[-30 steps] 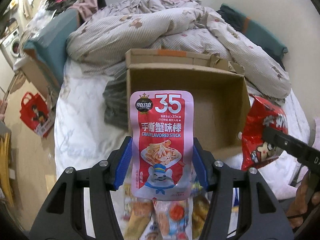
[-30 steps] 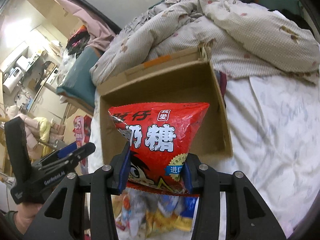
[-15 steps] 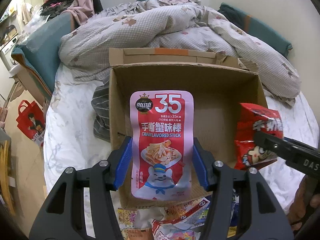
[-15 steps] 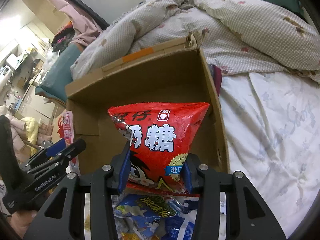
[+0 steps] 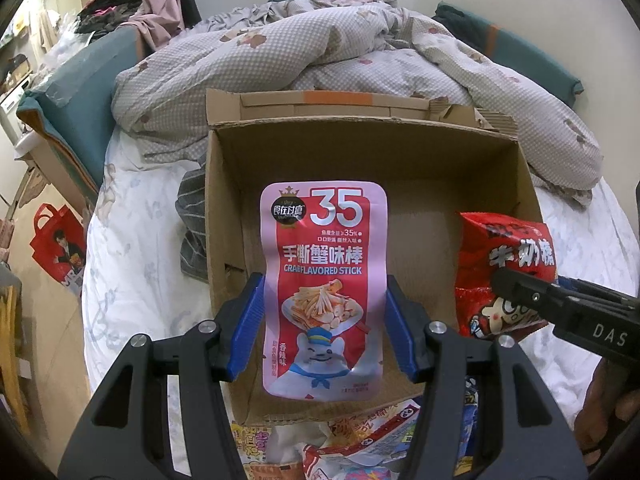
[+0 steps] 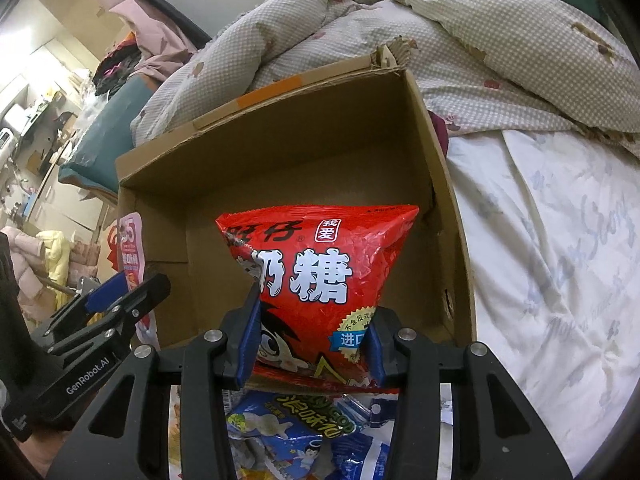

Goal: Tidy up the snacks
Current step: 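Carry both packets over the box and open both tools to drop them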

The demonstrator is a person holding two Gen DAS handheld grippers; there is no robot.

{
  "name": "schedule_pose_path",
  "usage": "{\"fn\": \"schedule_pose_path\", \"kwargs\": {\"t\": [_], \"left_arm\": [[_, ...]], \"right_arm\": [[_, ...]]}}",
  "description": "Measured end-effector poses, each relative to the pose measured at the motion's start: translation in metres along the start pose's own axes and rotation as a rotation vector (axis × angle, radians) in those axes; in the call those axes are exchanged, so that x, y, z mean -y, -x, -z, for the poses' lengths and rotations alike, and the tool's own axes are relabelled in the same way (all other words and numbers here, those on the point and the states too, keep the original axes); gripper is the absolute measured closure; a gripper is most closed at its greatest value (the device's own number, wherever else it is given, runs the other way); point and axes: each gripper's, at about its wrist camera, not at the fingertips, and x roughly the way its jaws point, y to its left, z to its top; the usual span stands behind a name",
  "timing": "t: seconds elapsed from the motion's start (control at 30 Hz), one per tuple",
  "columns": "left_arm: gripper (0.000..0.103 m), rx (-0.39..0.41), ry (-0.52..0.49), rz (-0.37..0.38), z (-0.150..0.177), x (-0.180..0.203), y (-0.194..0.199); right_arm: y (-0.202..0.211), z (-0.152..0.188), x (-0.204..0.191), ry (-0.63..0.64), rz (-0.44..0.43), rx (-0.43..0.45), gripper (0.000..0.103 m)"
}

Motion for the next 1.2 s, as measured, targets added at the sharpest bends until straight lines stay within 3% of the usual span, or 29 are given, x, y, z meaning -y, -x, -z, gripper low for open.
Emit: {"fn": "schedule_pose_path", "kwargs": {"t": [0.17, 0.2, 0.27, 0.37, 0.43, 0.47, 0.53, 0.6, 1.2], "left_arm": [[0.047, -0.012, -0.012, 0.013, 0.000, 0.002, -0.001], [0.045, -0.011, -0.014, 0.015, 0.000, 0.002, 0.000], [0.028, 0.008, -0.008, 0.021, 0.001, 0.001, 0.003], [0.020, 0.038, 0.006, 0.018, 0.001, 0.000, 0.010], [0.016, 0.046, 0.012, 0.025, 0.000, -0.002, 0.012], [0.016, 0.048, 0.016, 0.026, 0.000, -0.002, 0.013], [0.016, 0.047, 0.023, 0.028, 0.000, -0.004, 0.013], [0.016, 0.038, 0.023, 0.031, 0.000, -0.005, 0.012], [0.016, 0.032, 0.026, -0.027, 0.010, -0.014, 0.031]], "right_arm": [[0.000, -0.002, 0.002, -0.009, -0.010, -0.004, 0.055], [0.000, -0.002, 0.002, -0.012, -0.010, -0.005, 0.055], [-0.001, -0.002, 0.004, -0.023, -0.019, -0.007, 0.055], [-0.002, -0.002, 0.005, -0.030, -0.030, -0.014, 0.054], [-0.003, -0.002, 0.005, -0.027, -0.025, -0.013, 0.045], [-0.002, -0.002, 0.005, -0.026, -0.027, -0.008, 0.034], [0.001, -0.003, 0.004, -0.022, -0.016, 0.013, 0.022], [0.004, -0.003, 0.003, -0.010, 0.007, 0.029, 0.021], [0.022, 0.002, -0.001, -0.036, -0.049, 0.059, 0.021]]}}
